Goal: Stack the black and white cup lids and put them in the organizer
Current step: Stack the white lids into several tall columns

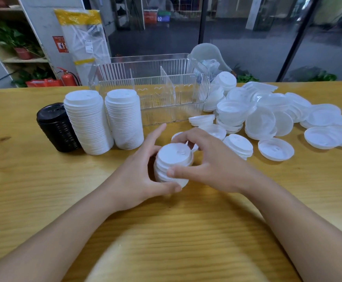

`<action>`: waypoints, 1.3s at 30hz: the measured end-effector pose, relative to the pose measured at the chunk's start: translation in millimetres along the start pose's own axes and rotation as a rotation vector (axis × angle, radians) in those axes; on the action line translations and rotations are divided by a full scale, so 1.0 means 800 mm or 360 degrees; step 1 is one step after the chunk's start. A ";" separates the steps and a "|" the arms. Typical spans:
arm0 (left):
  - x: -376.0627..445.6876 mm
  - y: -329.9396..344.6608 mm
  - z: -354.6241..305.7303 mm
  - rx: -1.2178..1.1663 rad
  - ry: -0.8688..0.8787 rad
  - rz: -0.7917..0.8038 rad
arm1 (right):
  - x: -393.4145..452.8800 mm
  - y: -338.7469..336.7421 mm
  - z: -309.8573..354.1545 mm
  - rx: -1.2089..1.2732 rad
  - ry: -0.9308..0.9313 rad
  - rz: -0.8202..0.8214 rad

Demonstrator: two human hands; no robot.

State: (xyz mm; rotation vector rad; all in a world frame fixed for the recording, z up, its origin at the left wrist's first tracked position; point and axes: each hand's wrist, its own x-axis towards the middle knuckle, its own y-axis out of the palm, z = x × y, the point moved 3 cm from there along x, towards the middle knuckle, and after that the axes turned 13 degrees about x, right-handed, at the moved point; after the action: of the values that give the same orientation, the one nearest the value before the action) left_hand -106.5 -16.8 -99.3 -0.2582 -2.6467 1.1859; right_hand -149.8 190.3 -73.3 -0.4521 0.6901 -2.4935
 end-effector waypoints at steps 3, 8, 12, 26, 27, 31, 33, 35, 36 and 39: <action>0.001 0.004 -0.002 0.0020 -0.0007 -0.0058 | 0.002 0.010 -0.003 -0.0126 -0.0005 -0.0016; 0.001 0.007 -0.001 0.0044 -0.0028 -0.0116 | 0.002 0.009 -0.001 -0.0175 -0.0043 -0.0016; 0.000 0.008 0.000 0.0051 -0.0061 -0.0147 | 0.002 0.004 0.002 -0.0206 -0.0044 -0.0066; 0.001 0.009 0.007 0.0086 -0.0157 -0.0259 | 0.005 0.012 -0.006 -0.0065 -0.0074 -0.0227; 0.001 0.010 0.008 0.0088 -0.0158 -0.0259 | 0.006 0.013 -0.008 -0.0051 -0.0057 -0.0215; 0.001 0.012 0.011 0.0117 -0.0157 -0.0253 | 0.005 0.012 -0.009 -0.0098 -0.0036 -0.0191; 0.000 0.012 0.010 0.0144 -0.0139 -0.0242 | 0.005 0.013 -0.009 -0.0118 -0.0037 -0.0170; 0.000 0.010 0.009 0.0199 -0.0118 -0.0252 | 0.008 0.010 -0.013 -0.0031 -0.0016 -0.0184; 0.000 0.008 0.008 0.0233 -0.0111 -0.0264 | 0.010 0.005 -0.017 0.0039 0.0007 -0.0232; -0.002 0.007 0.009 0.0280 -0.0096 -0.0268 | 0.015 -0.013 -0.034 -0.0023 0.0048 -0.0394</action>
State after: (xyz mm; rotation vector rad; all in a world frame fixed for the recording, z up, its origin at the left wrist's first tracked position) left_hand -106.9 -18.8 -108.0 0.0315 -2.5339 1.3777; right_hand -175.5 202.1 -87.8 -0.5347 0.7012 -2.7333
